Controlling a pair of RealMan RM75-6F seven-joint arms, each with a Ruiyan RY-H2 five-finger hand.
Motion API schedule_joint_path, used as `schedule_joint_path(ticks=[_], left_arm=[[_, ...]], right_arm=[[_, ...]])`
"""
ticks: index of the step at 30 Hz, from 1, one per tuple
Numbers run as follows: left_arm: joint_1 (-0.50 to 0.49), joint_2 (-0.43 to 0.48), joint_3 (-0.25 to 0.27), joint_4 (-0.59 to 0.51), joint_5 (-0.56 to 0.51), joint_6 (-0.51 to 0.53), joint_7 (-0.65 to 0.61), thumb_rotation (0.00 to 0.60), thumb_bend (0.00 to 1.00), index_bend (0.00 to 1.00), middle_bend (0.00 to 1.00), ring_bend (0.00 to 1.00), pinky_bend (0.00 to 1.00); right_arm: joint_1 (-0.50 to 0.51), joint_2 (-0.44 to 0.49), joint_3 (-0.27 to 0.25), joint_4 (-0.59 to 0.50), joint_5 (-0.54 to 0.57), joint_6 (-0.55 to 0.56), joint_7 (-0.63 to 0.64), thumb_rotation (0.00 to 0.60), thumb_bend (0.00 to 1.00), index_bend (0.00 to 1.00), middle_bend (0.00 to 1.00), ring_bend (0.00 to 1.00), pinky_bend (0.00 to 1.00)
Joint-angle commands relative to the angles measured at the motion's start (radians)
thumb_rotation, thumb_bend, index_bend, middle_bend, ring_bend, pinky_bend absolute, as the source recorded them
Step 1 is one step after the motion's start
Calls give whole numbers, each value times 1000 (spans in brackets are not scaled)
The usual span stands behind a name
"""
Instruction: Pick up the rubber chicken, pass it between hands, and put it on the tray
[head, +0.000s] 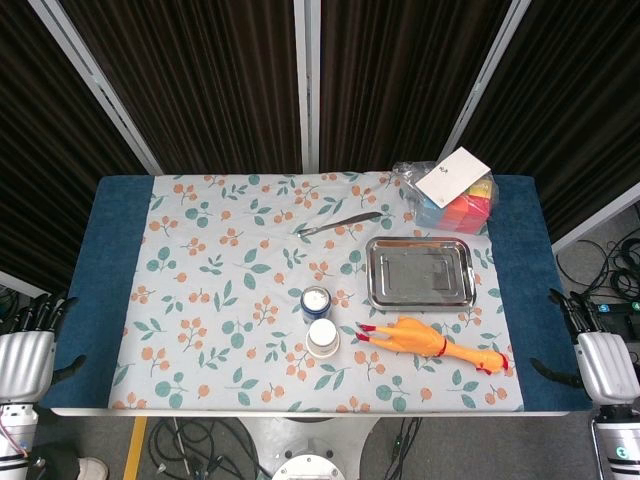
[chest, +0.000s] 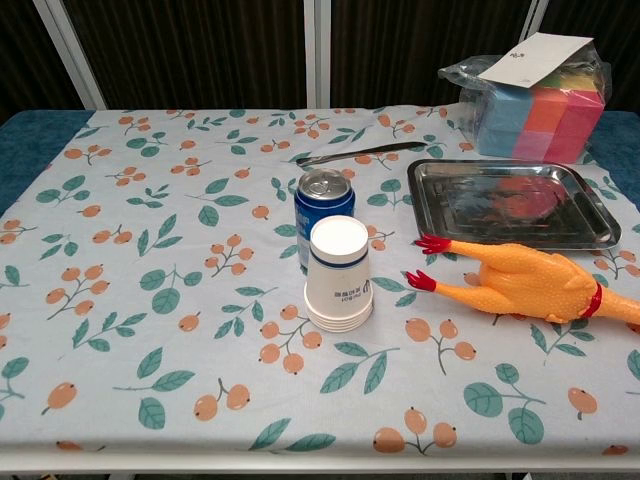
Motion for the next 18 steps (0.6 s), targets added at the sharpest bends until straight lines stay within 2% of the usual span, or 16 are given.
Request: schedule_joint_path(ticks=[1,12,18], left_arm=[[-1,-1,-1,1,-3,-3,0,600,136,230,224,136,209],[4,-3,7,-1,8,3,-9,600,136,230,224,136,209],[11,-5,12,6,15,12,-24,600,136,230,224,136,209]], right_arm=[[3,-2,1,-2,5,-6,-5,600,50,0,159,51,196],[2,6,-10,-26,4,-20,-22,600,47,0,184,73,198],[44,4,-28,-76,26,-129,-113,600,24,5,205,110,230]])
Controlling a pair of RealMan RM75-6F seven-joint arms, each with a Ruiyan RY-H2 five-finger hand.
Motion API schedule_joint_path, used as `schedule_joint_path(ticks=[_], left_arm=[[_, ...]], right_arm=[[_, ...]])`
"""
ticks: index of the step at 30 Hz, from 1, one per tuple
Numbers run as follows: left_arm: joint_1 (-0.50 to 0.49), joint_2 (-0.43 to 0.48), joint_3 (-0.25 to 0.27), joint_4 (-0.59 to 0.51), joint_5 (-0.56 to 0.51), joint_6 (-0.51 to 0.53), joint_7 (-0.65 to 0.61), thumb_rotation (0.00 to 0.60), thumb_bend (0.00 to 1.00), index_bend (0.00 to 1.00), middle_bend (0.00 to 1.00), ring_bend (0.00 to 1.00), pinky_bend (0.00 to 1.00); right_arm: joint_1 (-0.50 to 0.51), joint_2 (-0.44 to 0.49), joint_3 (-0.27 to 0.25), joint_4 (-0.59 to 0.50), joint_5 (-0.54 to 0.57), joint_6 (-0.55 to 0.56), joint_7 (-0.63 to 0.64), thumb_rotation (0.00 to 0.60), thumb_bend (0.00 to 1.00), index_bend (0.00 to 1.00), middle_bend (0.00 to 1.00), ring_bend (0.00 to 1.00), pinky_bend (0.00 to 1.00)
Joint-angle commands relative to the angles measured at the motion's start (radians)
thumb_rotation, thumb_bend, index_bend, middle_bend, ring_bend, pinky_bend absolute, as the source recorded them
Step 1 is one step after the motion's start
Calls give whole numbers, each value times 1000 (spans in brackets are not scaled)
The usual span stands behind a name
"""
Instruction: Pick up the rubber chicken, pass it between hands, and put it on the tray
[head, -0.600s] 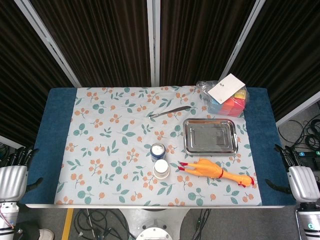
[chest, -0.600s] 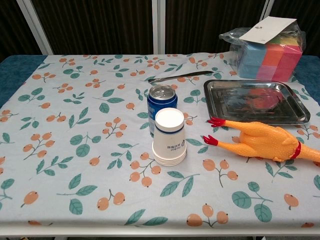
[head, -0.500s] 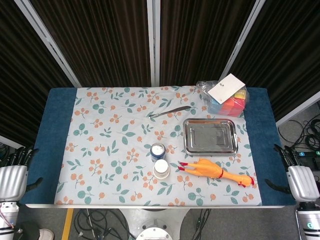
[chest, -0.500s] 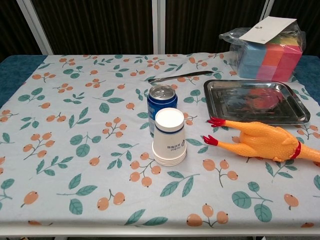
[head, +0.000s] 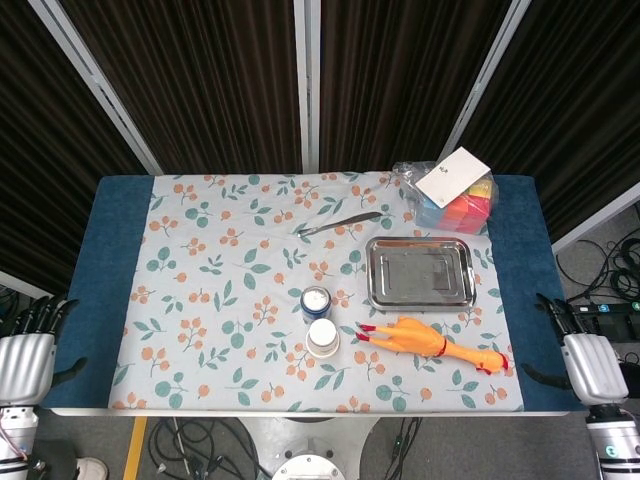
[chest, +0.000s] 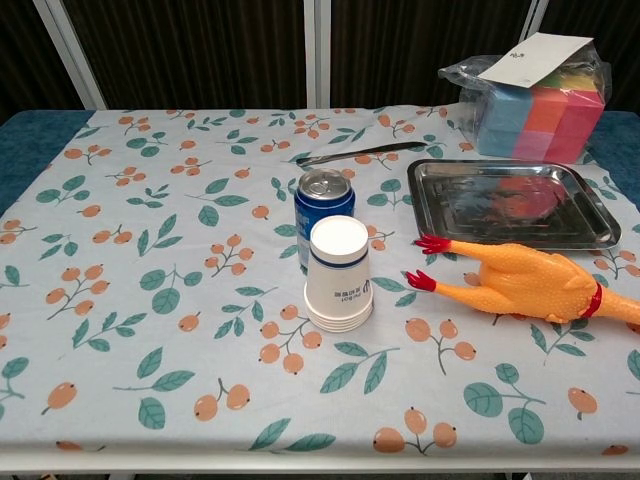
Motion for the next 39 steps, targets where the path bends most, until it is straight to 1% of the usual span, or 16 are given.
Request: schedule_joint_path(ticks=[1,5,11,17,28,35,37,39], left_arm=[[3,-1,3,3,3,2,-6,600,136,230,224,136,209],[7,-2,5,13,1,3,-18,600,136,230,224,136,209],[7,-8,6,32,-7,-8,-34,600,136,230,224,136,209],[4,-13,4,47,-14,-19,-44,600,136,230,224,136,209],[3,-18,2,62,-25,-30,-61,600,137,230,223,136,209],[7,-16,4,72,-27,-30,-77,600,136,230,223,136,209],[8,-16,3,74,-25,-27,-82,600,137,230,223,136,209],[8,-15,3,76,-24,-27,-86,600,136,230,223,136,209]], right_arm=[[35,-8,-11,-34,28,-84,-76,600,23,12,206,112,236],[75,-56,-8,-36,80,-174,-160,600,24,60,221,126,271],[126,-142,7,14,158,-270,-226,600,25,195,276,167,306],[166,-219,19,79,209,-339,-234,600,43,283,329,202,334],[221,-309,21,150,241,-407,-279,600,83,355,393,256,367],[245,-355,21,184,258,-429,-296,600,103,439,451,320,446],[247,-361,26,189,263,-425,-298,600,122,477,476,348,490],[249,-366,32,195,269,-418,-299,600,164,525,509,390,556]])
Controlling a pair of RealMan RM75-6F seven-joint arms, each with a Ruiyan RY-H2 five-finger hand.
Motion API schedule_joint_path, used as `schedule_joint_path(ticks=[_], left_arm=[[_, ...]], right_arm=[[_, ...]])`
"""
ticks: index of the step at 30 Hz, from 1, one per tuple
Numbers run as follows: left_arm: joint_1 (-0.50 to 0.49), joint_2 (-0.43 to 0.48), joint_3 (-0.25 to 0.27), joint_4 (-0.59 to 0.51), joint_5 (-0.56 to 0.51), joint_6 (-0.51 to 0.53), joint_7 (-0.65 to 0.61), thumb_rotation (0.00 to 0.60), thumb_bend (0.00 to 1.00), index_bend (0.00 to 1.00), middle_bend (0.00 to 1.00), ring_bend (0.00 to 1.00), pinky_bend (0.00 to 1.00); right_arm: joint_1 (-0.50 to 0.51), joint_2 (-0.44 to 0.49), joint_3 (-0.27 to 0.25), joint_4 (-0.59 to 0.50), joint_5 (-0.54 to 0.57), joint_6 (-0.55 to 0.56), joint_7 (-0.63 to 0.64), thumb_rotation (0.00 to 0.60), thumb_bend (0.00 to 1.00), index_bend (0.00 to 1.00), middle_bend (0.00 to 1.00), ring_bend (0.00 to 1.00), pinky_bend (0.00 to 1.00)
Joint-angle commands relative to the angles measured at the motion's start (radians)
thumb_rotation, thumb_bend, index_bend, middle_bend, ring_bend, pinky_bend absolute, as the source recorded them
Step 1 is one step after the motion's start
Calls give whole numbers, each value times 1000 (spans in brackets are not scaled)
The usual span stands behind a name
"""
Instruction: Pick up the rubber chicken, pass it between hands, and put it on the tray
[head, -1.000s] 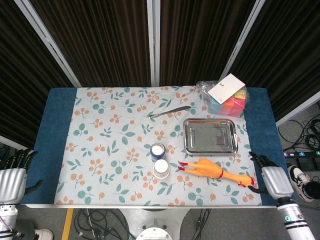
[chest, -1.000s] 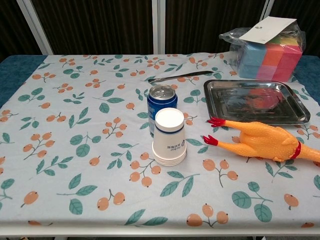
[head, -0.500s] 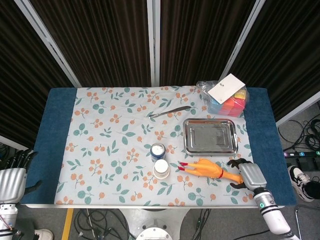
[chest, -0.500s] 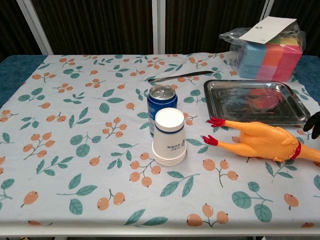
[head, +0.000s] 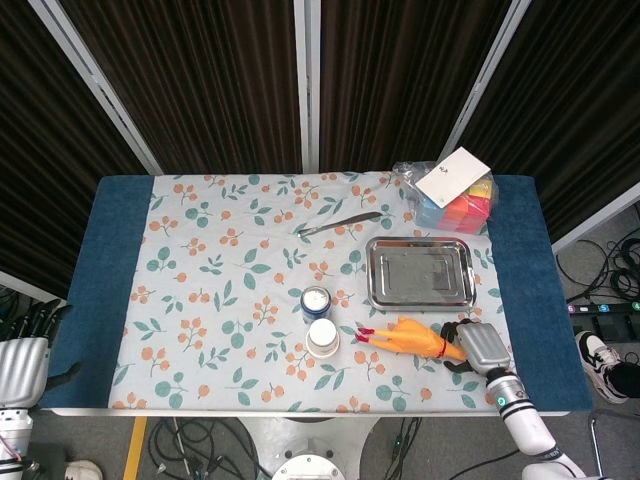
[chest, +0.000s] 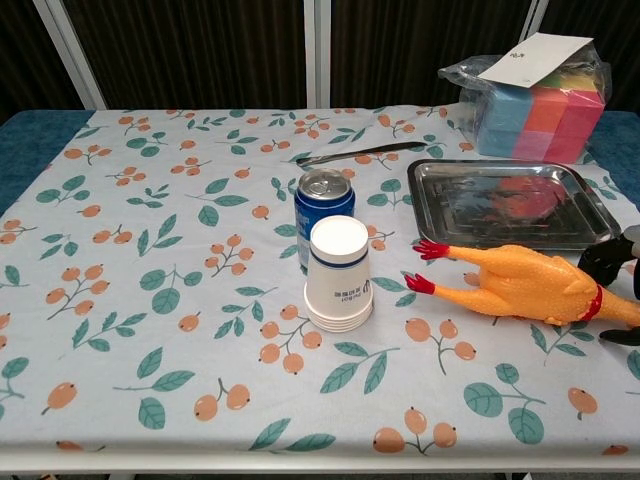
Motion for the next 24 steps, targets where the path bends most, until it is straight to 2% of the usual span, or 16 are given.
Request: schedule_joint_path(ticks=[1,4,9,16,19,24], left_arm=[[0,0,1,2,1,-2,-3,600,136,231,223,136,209],[-1,1,2,3,2,-5,-7,600,136,230,223,136,209],[-9,14,-1,-9,25,-3,-45,600,136,230,223,136,209],[-44,72,-17,-67,120,22,-167,600,133,230,223,136,209],[-76,116,-29,-103,159,11,-255,600,133,230,223,136,210],[-169,185,-71,-148,178,-66,-459,600,132,231,223,136,210]], right_arm=[[4,-7,8,8,8,8,-3,600,186,542,518,408,584],[9,-9,16,10,10,14,-1,600,272,606,538,467,718],[19,28,24,-7,-42,51,21,600,311,762,630,588,881],[64,211,18,-97,-197,67,124,600,310,914,710,686,973],[79,298,33,-150,-235,86,161,600,307,939,731,709,992],[119,423,74,-240,-268,94,232,600,301,949,737,716,997]])
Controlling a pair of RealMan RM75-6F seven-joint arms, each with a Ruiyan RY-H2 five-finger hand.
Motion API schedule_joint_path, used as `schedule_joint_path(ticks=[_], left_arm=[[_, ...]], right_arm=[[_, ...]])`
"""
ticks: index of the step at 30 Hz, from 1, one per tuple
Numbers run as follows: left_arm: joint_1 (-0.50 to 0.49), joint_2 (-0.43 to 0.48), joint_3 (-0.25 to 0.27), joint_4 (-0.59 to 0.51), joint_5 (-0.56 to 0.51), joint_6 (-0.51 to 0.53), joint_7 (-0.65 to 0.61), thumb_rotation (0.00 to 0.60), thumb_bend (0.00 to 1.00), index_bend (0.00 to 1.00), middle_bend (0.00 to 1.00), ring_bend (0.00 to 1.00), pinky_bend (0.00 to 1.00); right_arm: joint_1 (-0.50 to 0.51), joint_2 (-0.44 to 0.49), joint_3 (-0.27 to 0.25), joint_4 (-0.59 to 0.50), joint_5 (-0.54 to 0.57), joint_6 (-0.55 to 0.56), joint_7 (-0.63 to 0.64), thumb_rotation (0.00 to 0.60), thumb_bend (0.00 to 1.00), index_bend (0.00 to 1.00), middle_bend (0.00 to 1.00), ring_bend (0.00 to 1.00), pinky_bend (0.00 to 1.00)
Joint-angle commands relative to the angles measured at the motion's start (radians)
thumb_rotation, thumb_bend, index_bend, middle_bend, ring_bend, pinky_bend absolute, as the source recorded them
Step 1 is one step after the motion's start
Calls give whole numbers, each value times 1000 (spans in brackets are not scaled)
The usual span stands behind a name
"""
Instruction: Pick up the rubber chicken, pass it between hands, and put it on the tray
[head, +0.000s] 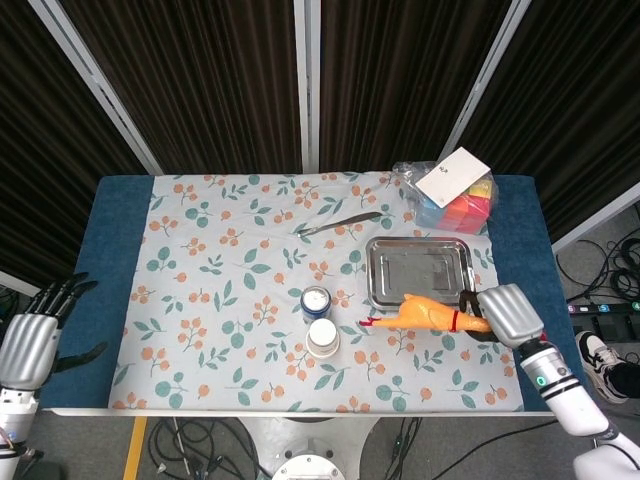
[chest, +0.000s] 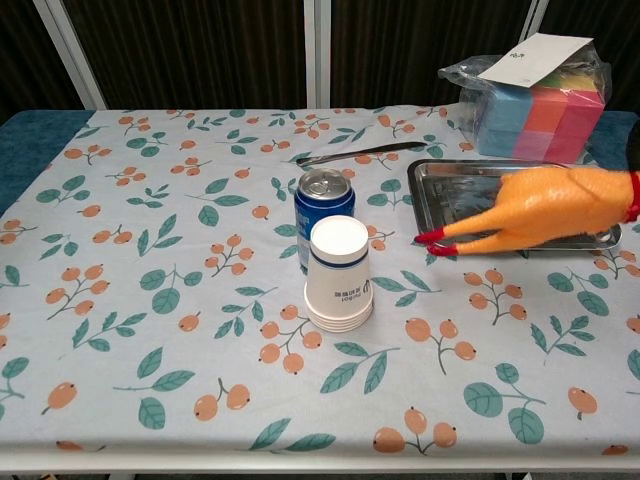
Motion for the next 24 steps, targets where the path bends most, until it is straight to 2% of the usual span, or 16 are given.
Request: schedule_joint_path(ticks=[1,5,10,16,24], left_arm=[[-96,67,-48,-48,22,-76,-178,600,133,231,223,136,210],[-198,83,-101,-66,-24,-188,-309,600,132,230,223,136,210],[-314,105,-151,-96,-92,-345,-387,600,132,228,221,136,211],[-419,76,-193,-130,-178,-463,-309,600,124,211,199,136,210],[-519,19,-211,-163,-339,-579,-139,600,114,201,191,136,210]], right_arm=[[44,94,44,-76,-39,15,66,600,298,949,738,716,997],[95,143,94,-120,-48,7,116,600,294,950,740,719,997],[178,137,152,-152,-15,-46,99,600,288,950,740,720,997],[319,21,216,-147,116,-162,-34,600,286,950,740,720,997],[483,-178,264,-75,401,-221,-283,600,286,950,740,720,998]])
